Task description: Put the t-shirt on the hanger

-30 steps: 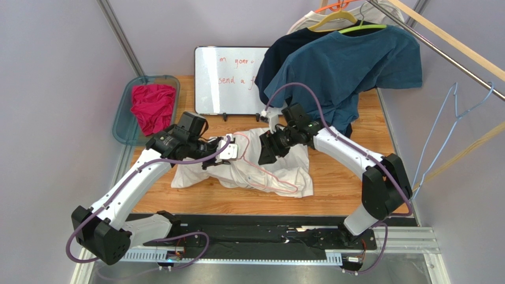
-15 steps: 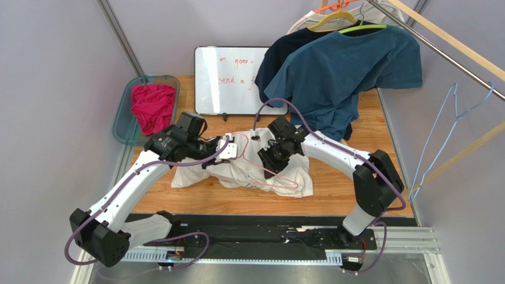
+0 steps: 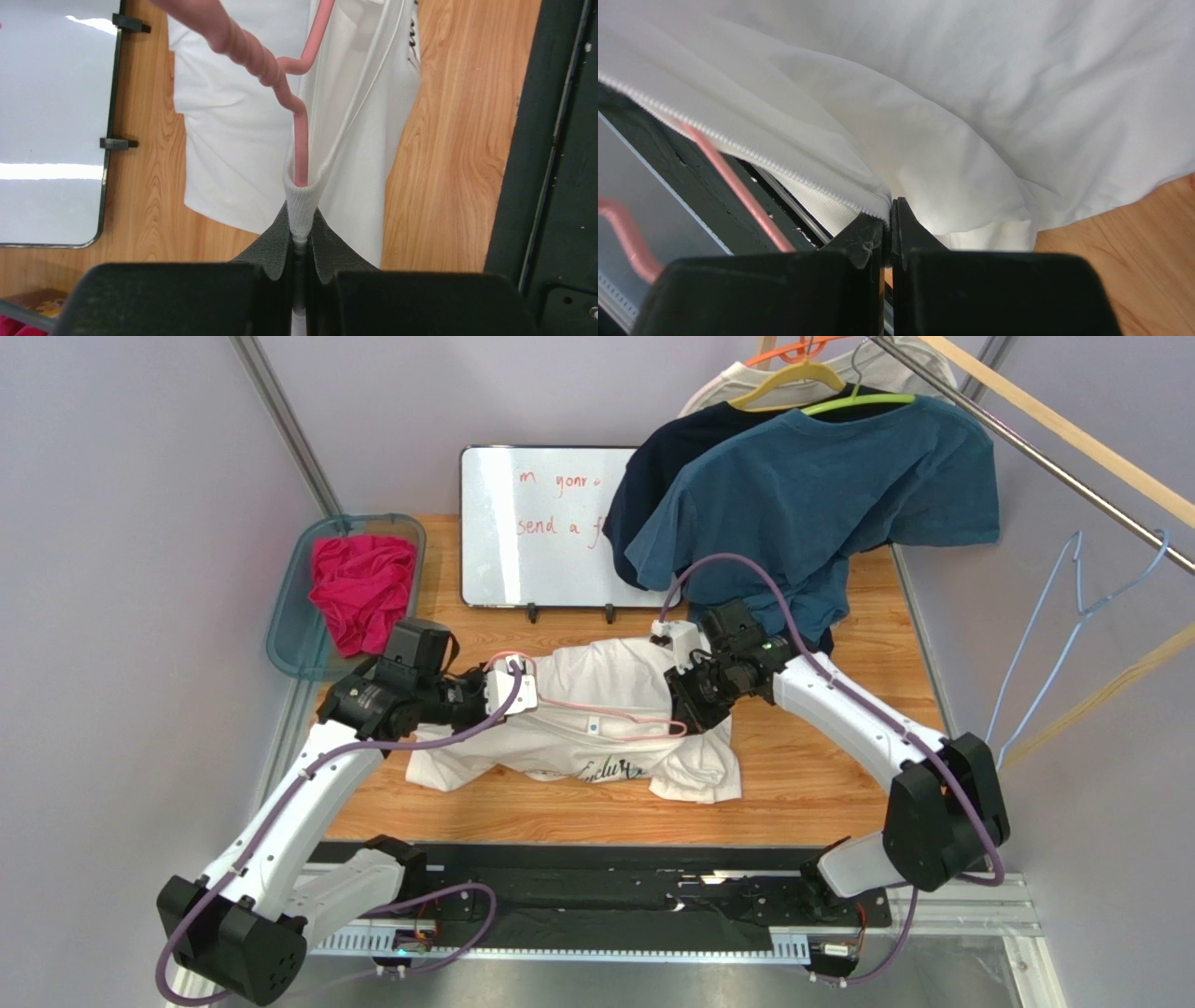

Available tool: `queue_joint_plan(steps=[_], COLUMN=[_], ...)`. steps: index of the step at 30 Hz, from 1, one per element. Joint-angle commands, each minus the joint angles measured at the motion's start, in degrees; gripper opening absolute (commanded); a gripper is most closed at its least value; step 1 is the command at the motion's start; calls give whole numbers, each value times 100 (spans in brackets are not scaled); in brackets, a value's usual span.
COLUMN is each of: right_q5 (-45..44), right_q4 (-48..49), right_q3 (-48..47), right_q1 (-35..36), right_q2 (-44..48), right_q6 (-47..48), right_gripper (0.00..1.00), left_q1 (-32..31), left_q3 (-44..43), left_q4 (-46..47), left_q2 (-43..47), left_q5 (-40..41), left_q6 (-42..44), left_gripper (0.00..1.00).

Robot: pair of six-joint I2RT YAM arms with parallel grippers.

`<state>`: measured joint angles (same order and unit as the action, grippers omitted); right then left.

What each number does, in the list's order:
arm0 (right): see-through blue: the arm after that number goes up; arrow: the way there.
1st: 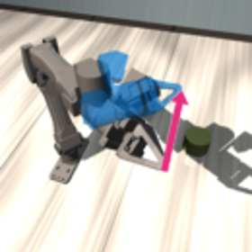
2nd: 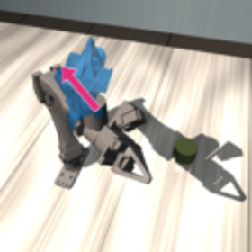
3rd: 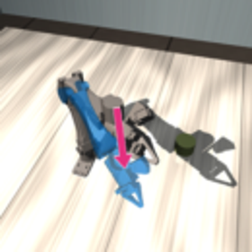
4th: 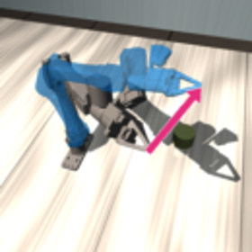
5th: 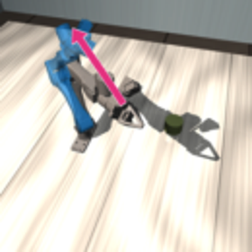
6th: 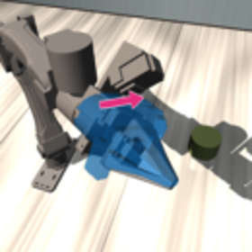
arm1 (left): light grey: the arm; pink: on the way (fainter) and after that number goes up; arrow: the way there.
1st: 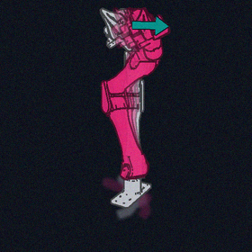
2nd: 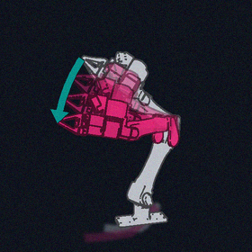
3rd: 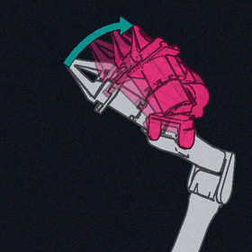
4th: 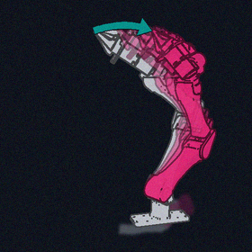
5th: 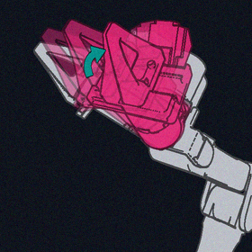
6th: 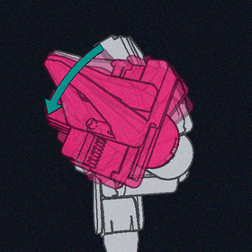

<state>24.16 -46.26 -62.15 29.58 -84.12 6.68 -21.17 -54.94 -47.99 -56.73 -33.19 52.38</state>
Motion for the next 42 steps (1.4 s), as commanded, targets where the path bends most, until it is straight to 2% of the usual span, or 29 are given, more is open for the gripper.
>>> queue_joint_plan(steps=[1,8,10,13,14,18,22,25,26,28,29,30,33,37,42], right_q5=[-641,-747,-677,-168,234,721,1143,1249,1275,1336,1458,1494,1425,1608,1767], right_q4=[-480,-814,-867,-841,-841,-858,-1367,-2000,-2140,-2159,-2159,-2150,-2002,-1624,-1483], right_q3=[-51,-183,-323,-508,-709,-1544,-2335,-2504,-2478,-2337,-2337,-2354,-2530,-2819,-3250], right_q1=[-260,-286,-295,-269,-251,73,162,48,-31,-337,-435,-505,-585,-524,-24], right_q2=[491,914,923,897,862,406,71,123,211,482,580,641,818,827,642], right_q6=[334,571,633,729,765,993,1248,1660,1827,1942,2004,2126,2285,2338,2408], right_gripper=[0,0,0,0,0,0,2,33,54,71,85,87,86,70,67], left_q1=[131,43,-264,-589,-721,-1397,-1522,-1434,-1373,-1197,-1171,-1153,-1144,-1144,-1144], left_q3=[-122,-289,-324,-465,-535,-1227,-1993,-2065,-2021,-1811,-1732,-1574,-1336,-1493,-1687], left_q4=[167,325,334,342,377,492,457,588,658,756,791,878,1133,1055,1011], left_q2=[-136,-725,-795,-831,-918,-1454,-2017,-1965,-1773,-1448,-1333,-1219,-876,-927,-1050], left_q5=[805,1315,1543,1219,1192,1061,1042,999,894,438,332,148,-160,-372,-478], left_q6=[264,264,282,151,71,-517,-975,-1010,-1037,-993,-984,-984,-1063,-1125,-1248], left_gripper=[0,0,0,0,0,0,0,0,0,0,0,0,0,0,0])
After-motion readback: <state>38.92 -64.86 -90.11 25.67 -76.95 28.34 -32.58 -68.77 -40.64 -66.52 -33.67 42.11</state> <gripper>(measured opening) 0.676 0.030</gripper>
